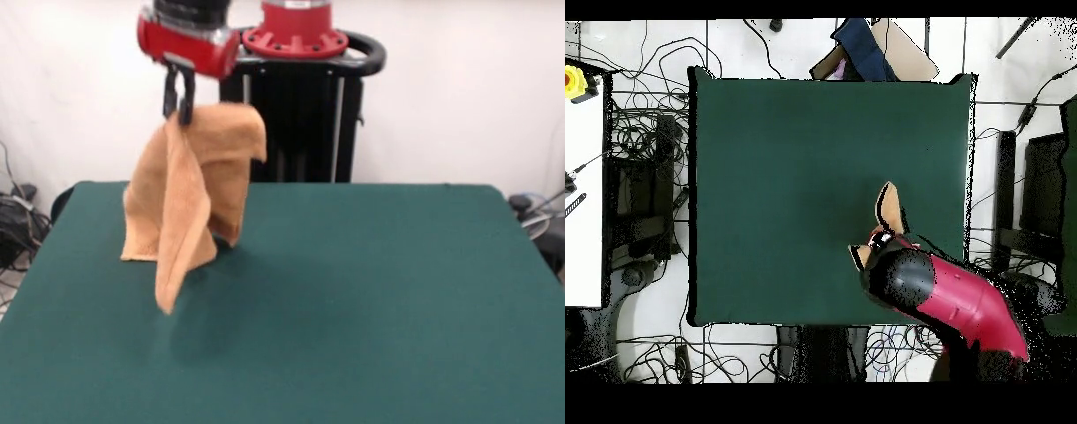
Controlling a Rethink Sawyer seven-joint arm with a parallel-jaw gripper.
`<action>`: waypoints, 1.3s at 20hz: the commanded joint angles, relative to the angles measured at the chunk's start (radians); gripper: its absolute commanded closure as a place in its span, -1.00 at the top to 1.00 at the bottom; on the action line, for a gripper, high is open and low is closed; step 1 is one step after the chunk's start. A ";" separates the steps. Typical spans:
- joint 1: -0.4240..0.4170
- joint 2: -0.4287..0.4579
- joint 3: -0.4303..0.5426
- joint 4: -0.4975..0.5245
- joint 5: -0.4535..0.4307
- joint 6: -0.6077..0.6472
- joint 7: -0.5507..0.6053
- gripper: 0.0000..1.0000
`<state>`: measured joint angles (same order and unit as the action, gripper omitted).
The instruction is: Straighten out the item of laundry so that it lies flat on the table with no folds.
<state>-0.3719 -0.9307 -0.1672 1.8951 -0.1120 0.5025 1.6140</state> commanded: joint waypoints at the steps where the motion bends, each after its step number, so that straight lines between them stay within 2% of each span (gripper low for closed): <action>1: 0.032 0.166 0.146 0.047 -0.032 -0.152 0.101 -1.00; 7: 0.071 0.186 0.161 0.079 0.023 -0.175 0.153 -1.00; 17: 0.051 0.256 0.312 0.121 0.096 -0.233 0.182 -1.00; 22: 0.123 0.307 0.295 0.098 0.137 -0.267 0.246 -1.00; 26: 0.210 0.432 0.248 0.026 0.167 -0.380 0.296 -1.00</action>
<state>-0.2424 -0.6364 0.0194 1.9639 -0.0237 0.2544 1.6208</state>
